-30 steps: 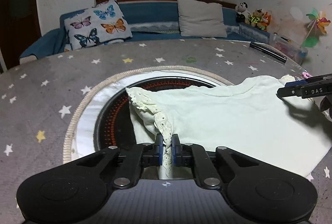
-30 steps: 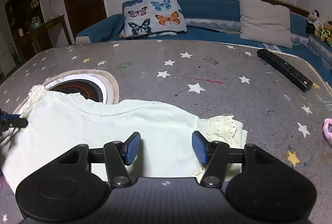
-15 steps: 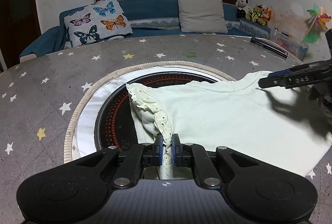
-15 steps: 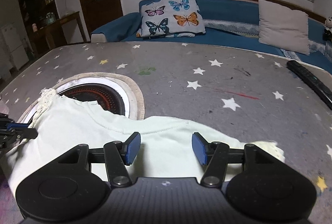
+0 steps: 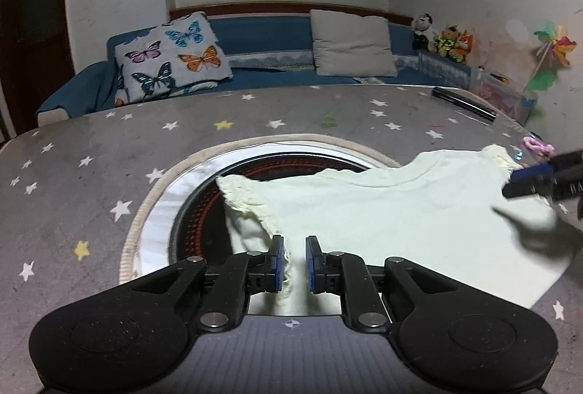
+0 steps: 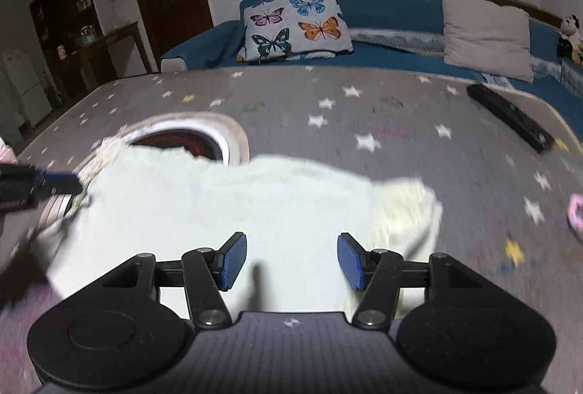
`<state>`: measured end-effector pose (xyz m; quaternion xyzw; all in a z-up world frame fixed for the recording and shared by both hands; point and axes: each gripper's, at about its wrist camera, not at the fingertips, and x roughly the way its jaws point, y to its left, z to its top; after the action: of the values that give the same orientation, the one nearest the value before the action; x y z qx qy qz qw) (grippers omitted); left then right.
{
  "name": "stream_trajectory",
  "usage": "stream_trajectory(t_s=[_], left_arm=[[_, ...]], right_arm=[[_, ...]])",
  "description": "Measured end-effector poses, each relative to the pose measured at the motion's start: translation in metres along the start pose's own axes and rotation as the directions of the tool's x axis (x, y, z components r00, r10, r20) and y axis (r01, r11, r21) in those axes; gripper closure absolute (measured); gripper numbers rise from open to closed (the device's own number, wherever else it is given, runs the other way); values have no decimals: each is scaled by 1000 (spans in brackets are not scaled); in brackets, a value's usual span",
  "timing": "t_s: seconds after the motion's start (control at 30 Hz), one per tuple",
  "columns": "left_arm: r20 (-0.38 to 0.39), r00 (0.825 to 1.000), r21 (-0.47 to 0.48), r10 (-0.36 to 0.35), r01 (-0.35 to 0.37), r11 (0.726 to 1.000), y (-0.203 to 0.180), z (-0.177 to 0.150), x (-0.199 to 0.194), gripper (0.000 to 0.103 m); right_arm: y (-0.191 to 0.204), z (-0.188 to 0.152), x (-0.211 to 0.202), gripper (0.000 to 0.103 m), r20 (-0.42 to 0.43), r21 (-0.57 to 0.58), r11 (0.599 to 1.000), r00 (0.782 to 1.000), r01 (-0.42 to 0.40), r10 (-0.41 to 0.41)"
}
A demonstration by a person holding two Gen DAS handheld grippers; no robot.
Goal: Fold clothes
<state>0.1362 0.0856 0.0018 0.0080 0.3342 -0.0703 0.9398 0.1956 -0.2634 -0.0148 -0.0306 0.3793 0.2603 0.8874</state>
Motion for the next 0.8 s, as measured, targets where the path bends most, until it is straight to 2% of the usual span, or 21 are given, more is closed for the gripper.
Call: stream_trajectory(t_s=[0.1, 0.27, 0.37, 0.53, 0.63, 0.7, 0.8], left_arm=[[-15, 1000, 24, -5, 5, 1000, -8, -2, 6, 88], [-53, 998, 53, 35, -32, 998, -8, -10, 18, 88], [-54, 998, 45, 41, -38, 998, -6, -12, 16, 88], [-24, 999, 45, 34, -33, 998, -11, -11, 3, 88], [-17, 999, 70, 30, -29, 997, -17, -11, 2, 88], [-28, 999, 85, 34, -31, 996, -18, -13, 4, 88], [-48, 998, 77, 42, -38, 996, -15, -18, 6, 88]], right_arm=[[-4, -13, -7, 47, 11, 10, 1000, 1000, 18, -18], [-16, -26, -18, 46, 25, 80, 996, 999, 37, -39], [-21, -29, -23, 46, 30, 106, 993, 998, 46, -50], [-6, -33, -42, 46, 99, 75, 997, 994, 29, -37], [3, -41, -39, 45, 75, 54, 998, 997, 11, -15], [2, -50, -33, 46, 47, 67, 997, 998, 28, -31], [0, -55, -39, 45, 62, 81, 996, 998, 25, -30]])
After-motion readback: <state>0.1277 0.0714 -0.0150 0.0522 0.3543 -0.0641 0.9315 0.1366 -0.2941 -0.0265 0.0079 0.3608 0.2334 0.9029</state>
